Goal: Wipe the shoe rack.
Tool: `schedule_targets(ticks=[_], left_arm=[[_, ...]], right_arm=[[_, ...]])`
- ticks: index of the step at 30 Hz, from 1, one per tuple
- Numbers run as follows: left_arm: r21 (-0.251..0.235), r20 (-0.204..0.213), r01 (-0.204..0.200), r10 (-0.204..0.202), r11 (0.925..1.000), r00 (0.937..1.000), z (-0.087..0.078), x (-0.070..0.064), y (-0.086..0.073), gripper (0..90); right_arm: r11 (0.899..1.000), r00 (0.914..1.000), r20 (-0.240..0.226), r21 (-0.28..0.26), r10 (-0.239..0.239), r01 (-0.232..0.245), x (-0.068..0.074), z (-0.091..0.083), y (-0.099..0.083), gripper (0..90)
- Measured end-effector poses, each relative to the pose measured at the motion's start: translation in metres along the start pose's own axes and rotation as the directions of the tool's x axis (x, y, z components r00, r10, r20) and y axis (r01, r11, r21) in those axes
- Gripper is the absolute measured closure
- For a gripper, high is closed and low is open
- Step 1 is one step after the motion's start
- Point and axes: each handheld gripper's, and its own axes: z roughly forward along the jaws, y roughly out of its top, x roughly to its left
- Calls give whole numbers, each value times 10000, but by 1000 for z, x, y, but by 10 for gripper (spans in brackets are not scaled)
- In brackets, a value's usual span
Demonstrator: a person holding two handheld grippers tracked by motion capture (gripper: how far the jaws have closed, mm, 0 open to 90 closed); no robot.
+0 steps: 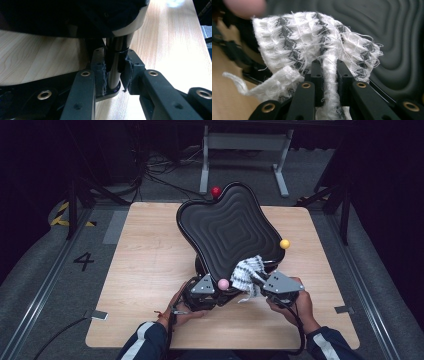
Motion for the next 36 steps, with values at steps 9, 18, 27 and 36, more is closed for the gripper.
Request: schedule_targets(ticks=[9,18,27,36], left_arm=[[-15,-102,-5,5,10000,9999,-1,-1,-1,735],[12,-158,-97,97,10000,9998,-2,-2,-2,736],[-1,-191,-122,122,9999,9997,-2,-2,-2,736],[-2,-156,-115,115,9999,9998,-2,-2,-2,736]], right_arm=[[9989,9997,-121,-432,-203,197,13,5,23,791],[9972,9988,-152,-580,-474,464,14,21,34,790],[9991,9986,381,-210,-365,374,-6,39,24,792],[9996,9940,1059,31,277,-282,-36,42,11,791]])
